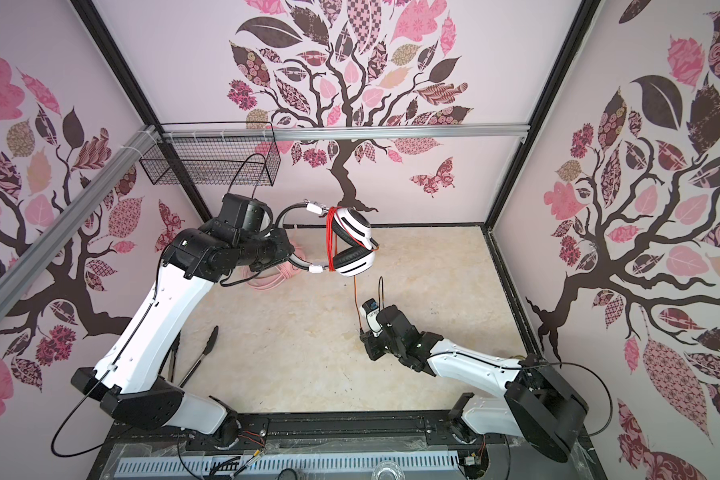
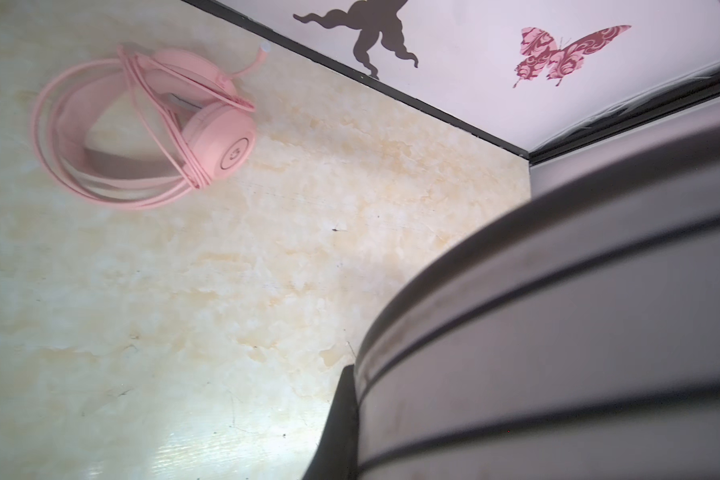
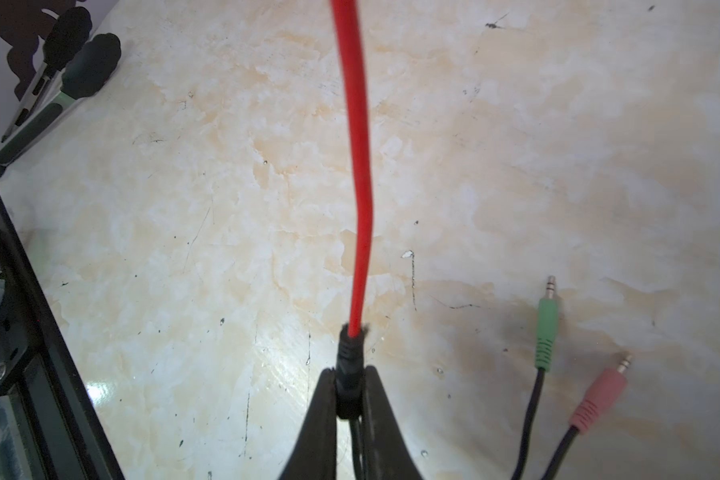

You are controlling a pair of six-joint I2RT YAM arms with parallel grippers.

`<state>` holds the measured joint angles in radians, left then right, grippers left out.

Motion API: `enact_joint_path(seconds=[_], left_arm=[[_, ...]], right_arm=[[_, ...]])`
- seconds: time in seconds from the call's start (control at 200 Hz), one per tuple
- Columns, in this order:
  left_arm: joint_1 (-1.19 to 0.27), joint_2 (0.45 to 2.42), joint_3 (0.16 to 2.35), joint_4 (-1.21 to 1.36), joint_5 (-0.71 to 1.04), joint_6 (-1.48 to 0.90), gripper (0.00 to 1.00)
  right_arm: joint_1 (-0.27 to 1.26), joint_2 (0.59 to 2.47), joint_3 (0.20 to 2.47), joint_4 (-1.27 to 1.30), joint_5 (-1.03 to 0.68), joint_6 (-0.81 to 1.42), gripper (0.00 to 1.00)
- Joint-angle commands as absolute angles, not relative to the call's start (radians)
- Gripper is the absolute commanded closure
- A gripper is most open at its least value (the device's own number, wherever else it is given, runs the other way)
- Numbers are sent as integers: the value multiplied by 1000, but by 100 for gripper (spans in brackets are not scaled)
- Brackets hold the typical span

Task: Wrap the headphones
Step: 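Pull the red cable taut toward the robot with the right gripper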

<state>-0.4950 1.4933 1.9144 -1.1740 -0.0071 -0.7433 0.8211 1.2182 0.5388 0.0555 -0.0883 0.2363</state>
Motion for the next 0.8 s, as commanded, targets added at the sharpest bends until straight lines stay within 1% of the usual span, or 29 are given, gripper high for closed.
enact_joint_path(seconds=[0.0,0.12,0.25,0.36,0.43,0.505,0.565,0.795], left_arm=[[-489,1492,1913,-1024,100,-853,100],[-483,1502,1878,-984,164,-897,100],[-478,1522,1888,-1010,131,-909,100],[-460,1517,1863,-994,174,-927,100],[-454,1514,1856,-1000,154,-925,100],[-446,1515,1854,-1011,123,-910,100],[-442,1517,1856,-1031,65,-894,100],[-442,1539,1868,-1176,-301,-865,100]], right_arm=[[878,1179,588,-22,-7,221,100],[962,1201,628,-54,42,213,100],[1058,1223,669,-75,100,206,100],[1095,1247,699,-88,82,203,100],[1129,1250,717,-104,122,196,100],[1146,1249,737,-128,123,188,100],[1168,1237,753,-156,150,181,100],[1262,1142,814,-314,274,166,100]])
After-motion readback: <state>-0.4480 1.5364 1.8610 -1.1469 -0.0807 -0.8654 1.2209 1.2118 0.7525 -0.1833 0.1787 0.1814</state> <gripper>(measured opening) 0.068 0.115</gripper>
